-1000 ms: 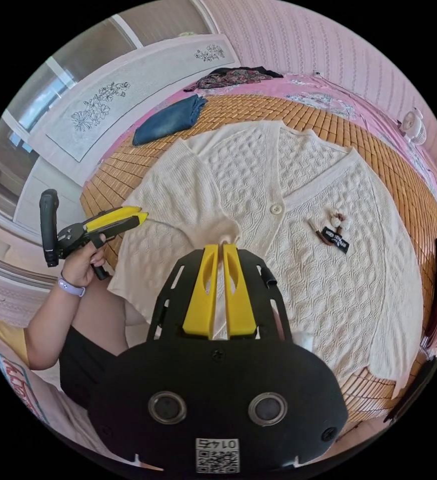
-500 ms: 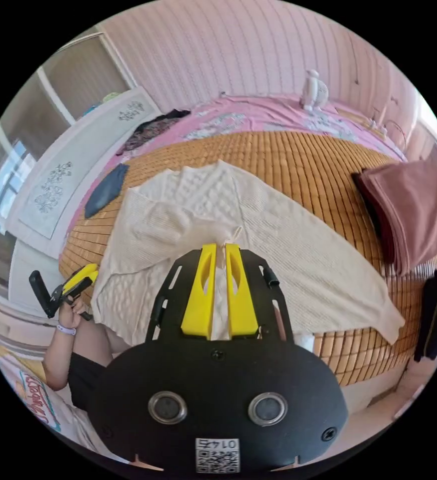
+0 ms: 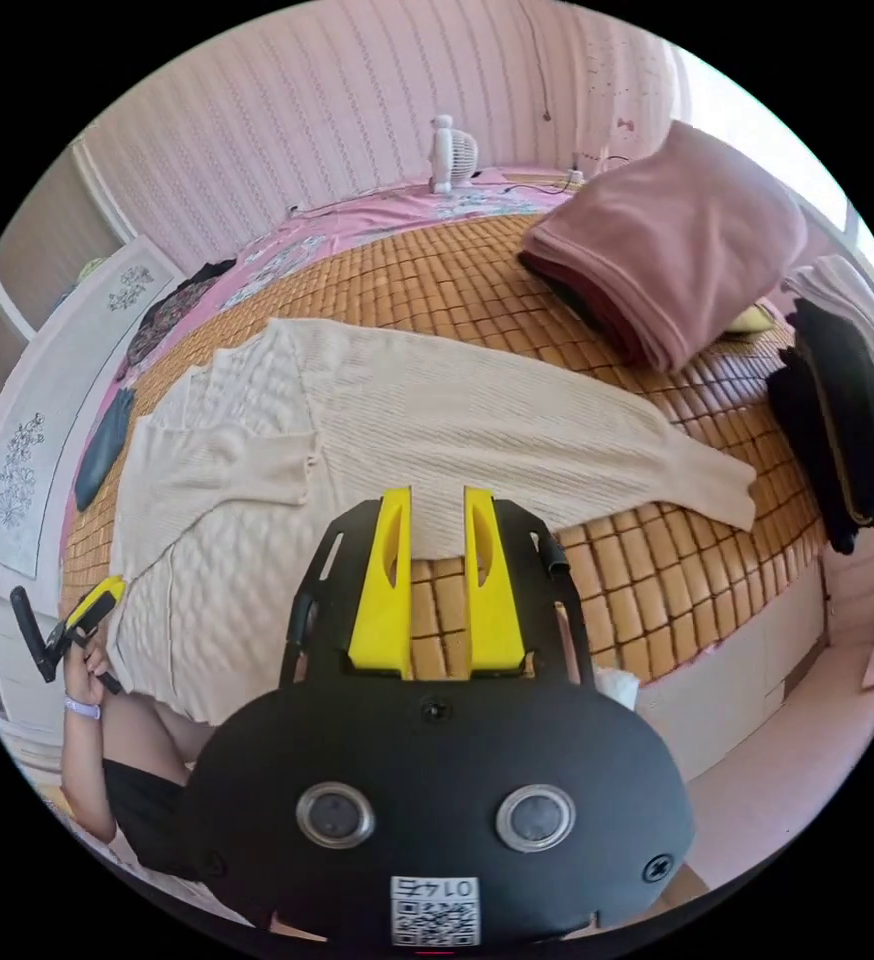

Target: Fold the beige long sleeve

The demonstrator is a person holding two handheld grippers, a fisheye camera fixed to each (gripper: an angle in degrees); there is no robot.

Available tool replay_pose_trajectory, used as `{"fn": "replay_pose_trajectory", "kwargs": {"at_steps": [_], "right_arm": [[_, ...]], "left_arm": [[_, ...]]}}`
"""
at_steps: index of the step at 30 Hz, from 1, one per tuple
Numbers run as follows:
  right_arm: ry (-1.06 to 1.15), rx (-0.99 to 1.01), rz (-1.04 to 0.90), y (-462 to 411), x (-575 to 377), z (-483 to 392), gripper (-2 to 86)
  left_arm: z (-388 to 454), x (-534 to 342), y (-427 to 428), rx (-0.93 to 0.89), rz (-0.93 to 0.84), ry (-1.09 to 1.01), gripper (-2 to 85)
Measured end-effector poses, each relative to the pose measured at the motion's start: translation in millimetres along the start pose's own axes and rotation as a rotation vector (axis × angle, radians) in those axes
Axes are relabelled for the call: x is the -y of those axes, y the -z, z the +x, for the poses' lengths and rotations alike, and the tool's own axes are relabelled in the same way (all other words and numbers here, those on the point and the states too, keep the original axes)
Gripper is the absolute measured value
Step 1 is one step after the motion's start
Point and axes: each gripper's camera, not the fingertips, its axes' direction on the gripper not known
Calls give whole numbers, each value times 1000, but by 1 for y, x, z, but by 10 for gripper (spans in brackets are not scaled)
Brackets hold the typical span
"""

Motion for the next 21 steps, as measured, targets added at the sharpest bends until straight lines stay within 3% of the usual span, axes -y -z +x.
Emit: {"fn": "replay_pose_trajectory", "kwargs": {"at_steps": [5, 9, 15, 21], "right_arm": [[-225, -184, 23, 11, 4, 91, 106], [-350, -160, 12, 6, 9, 133, 108], [-203, -177, -13, 3, 13, 137, 53], [-128, -67, -19, 20, 9, 153, 21]], "left_arm": [[32, 0, 15, 54, 39, -113, 76], [86, 17, 7, -75, 42, -233, 77], [204, 60, -60, -264, -61, -457, 85], [308, 90, -137, -238, -173, -678, 86]]}}
